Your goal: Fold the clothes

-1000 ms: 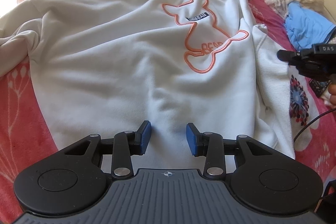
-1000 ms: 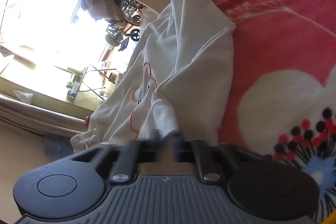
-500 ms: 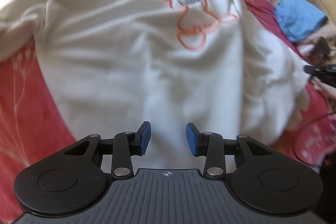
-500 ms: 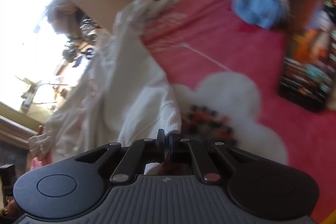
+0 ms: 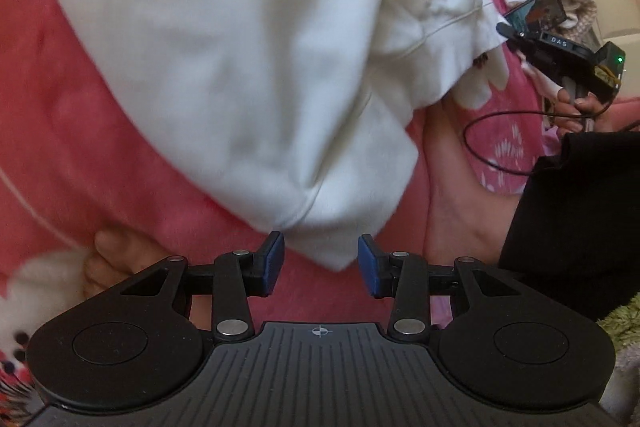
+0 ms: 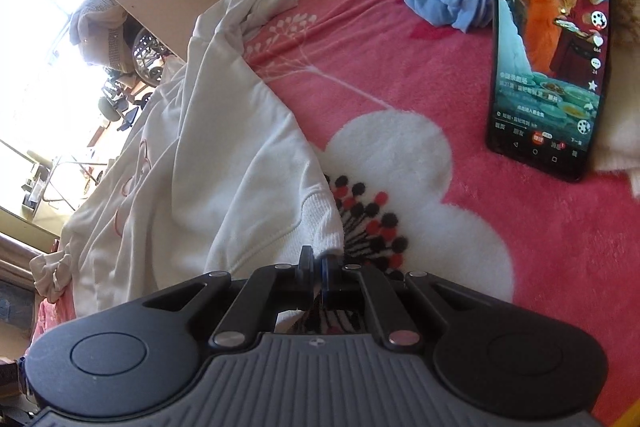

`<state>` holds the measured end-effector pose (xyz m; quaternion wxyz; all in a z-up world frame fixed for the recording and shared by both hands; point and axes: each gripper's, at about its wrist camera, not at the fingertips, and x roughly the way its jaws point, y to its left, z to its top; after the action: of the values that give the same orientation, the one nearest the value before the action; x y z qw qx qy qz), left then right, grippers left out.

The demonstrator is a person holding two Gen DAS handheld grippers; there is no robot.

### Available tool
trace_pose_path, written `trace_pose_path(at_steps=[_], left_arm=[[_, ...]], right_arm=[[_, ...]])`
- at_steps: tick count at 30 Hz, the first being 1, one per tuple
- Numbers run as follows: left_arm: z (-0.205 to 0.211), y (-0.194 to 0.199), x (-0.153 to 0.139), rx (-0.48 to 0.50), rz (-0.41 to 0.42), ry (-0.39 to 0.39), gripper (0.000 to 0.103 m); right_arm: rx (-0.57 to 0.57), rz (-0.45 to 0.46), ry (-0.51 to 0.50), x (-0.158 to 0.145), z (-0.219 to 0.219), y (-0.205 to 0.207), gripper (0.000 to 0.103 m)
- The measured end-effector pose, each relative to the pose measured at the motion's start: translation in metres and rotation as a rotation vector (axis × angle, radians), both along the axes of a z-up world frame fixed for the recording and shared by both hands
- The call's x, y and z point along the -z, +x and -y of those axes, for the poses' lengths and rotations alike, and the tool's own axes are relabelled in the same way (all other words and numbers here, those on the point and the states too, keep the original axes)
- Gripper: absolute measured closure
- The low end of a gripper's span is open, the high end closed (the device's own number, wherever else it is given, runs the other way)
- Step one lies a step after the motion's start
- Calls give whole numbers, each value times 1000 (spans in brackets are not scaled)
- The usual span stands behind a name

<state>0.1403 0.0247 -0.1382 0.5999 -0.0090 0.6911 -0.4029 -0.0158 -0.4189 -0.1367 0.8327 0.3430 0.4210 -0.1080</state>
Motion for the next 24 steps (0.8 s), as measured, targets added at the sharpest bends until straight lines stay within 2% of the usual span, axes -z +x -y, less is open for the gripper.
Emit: trace_pose_path(at_steps=[5, 10, 13, 18, 19, 22, 24], left_arm=[[-3, -3, 12, -10, -74, -2, 63], [-6, -6, 24, -17, -146, -3, 63], [2, -7, 28, 16, -151, -5, 62], [9, -12, 40, 74, -188, -12, 59], [8, -12, 40, 76, -189, -20, 56], [8, -8, 40, 56, -199, -46, 48], [7, -5, 42, 31, -215, -54, 48]], right_arm=[[11, -2, 6, 4, -1, -4, 99], [41, -64, 3, 3, 1, -16, 97], [76, -48, -1, -6, 5, -30, 96], [107, 10, 3, -12, 13, -37, 82], [110, 12, 19, -9, 14, -34, 80], [103, 11, 55, -1, 17, -24, 76], [87, 9, 47, 3, 19, -17, 70]])
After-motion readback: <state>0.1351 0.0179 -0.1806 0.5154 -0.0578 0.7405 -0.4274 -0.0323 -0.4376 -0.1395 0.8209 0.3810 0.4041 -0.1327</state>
